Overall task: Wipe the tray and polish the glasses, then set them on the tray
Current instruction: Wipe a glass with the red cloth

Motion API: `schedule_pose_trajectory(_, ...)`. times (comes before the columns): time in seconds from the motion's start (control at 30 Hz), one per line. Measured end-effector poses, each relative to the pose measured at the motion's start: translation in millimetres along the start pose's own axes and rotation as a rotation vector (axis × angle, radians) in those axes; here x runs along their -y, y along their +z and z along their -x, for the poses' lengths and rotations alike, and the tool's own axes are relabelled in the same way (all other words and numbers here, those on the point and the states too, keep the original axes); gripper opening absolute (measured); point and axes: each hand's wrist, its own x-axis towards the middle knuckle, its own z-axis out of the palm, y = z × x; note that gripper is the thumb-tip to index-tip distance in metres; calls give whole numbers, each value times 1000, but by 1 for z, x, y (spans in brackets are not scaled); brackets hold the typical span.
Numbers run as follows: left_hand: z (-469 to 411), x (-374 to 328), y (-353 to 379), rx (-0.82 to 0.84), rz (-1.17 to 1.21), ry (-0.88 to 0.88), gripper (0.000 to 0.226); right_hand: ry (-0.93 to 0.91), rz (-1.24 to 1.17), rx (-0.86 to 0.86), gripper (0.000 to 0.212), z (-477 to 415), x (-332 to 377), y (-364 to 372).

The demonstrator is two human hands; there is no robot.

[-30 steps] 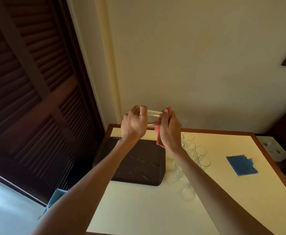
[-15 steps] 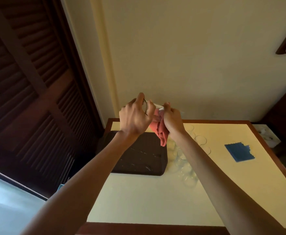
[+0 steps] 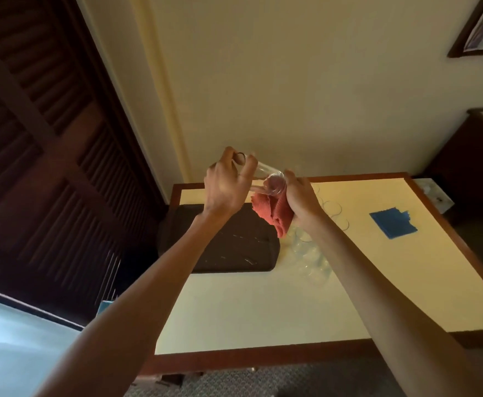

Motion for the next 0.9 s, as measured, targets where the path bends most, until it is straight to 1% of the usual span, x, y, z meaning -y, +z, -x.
schedule_pose_trajectory(0.03, 3, 3, 1, -8, 0, 22, 34, -28, 103, -3, 43, -1, -9, -8)
schedule_pose_trajectory(0.1, 11, 9, 4, -3, 23, 67, 34, -48, 235, -22, 44, -2, -26, -28)
schedule_pose_trajectory(0.17, 23, 14, 9, 17, 43, 85, 33, -12, 294, -67, 42, -6, -42, -49)
schedule_pose_trajectory(0.2, 31, 17, 15, 30, 44, 72, 34, 26, 287, -87, 41, -8, -50, -61)
schedule_pose_trajectory(0.33, 56, 37, 44, 104, -34, -36, 46, 166, 183, -103, 50, -20, -74, -102)
schedule_pose_trajectory(0.47, 82, 60, 85, 229, -90, -83, 43, 285, 55, -49, 50, -34, -84, -138)
schedule_pose_trajectory(0.53, 99, 70, 106, 309, -157, -113, 42, 315, 0, -32, 49, -42, -92, -153)
schedule_pose_trajectory(0.6, 118, 77, 129, 405, -229, -135, 47, 356, -69, -14, 46, -51, -103, -167)
schedule_pose_trajectory(0.77, 158, 85, 165, 652, -364, -204, 65, 397, -193, 46, 55, -66, -121, -185)
schedule_pose_trajectory(0.9, 175, 86, 183, 754, -456, -189, 66, 430, -287, 80, 44, -72, -133, -196)
